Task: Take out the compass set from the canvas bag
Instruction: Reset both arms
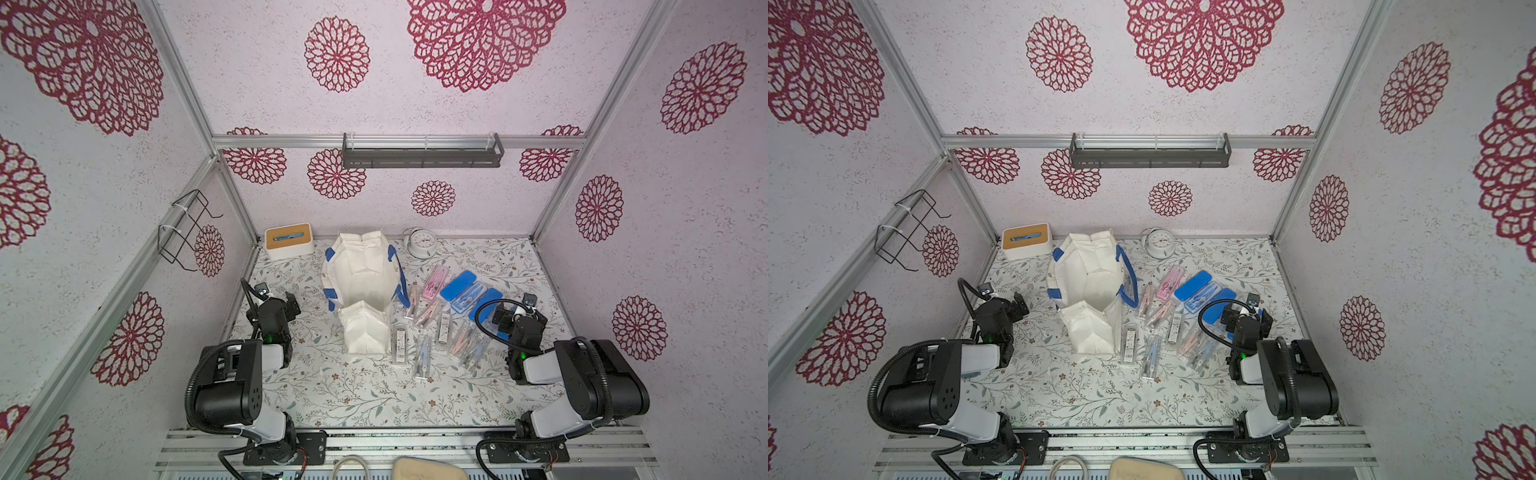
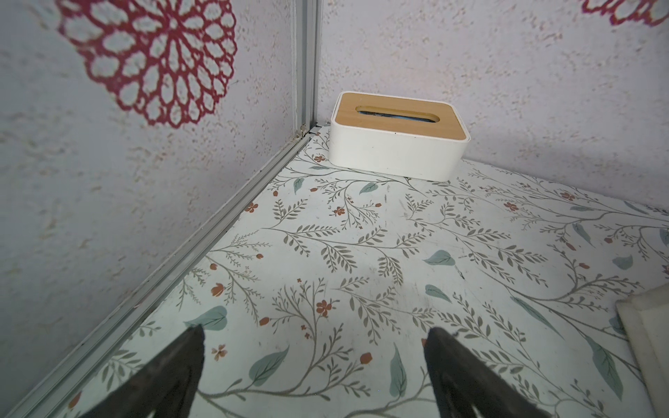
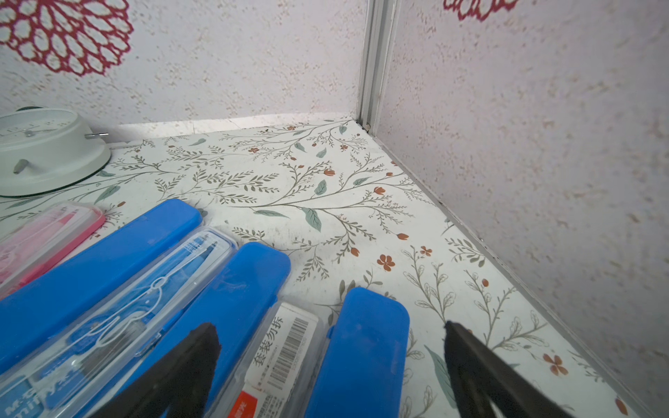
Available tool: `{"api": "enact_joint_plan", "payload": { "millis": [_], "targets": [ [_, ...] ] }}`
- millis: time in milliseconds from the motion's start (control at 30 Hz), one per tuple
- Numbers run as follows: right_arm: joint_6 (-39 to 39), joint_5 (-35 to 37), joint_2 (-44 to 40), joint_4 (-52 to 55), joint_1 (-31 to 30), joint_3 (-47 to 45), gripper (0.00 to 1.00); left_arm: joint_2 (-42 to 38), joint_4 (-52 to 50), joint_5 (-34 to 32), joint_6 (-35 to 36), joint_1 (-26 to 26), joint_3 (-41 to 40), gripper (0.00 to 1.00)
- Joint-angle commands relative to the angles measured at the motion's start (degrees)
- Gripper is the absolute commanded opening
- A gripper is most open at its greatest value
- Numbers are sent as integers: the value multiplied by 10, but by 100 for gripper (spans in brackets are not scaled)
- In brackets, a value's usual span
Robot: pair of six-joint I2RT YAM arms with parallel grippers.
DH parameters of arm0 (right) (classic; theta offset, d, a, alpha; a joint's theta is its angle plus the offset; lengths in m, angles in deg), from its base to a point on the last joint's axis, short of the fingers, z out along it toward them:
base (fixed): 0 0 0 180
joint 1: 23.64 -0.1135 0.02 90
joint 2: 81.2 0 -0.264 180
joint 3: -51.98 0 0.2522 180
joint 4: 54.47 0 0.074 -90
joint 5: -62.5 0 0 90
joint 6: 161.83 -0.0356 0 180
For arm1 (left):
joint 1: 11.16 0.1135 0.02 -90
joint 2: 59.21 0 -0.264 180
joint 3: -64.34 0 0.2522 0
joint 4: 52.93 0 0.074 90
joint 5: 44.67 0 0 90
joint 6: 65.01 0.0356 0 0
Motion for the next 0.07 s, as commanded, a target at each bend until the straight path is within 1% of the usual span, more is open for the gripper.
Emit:
{"api": "enact_joint_plan", "payload": {
  "millis": [0,33],
  "targets": [
    [8,3,-1,-16,0,10,99,-2,11,-9,10,-3,10,97],
    [9,3,-5,-20,-1,7,99,-4,12,-9,10,-3,9,97]
  ]
}}
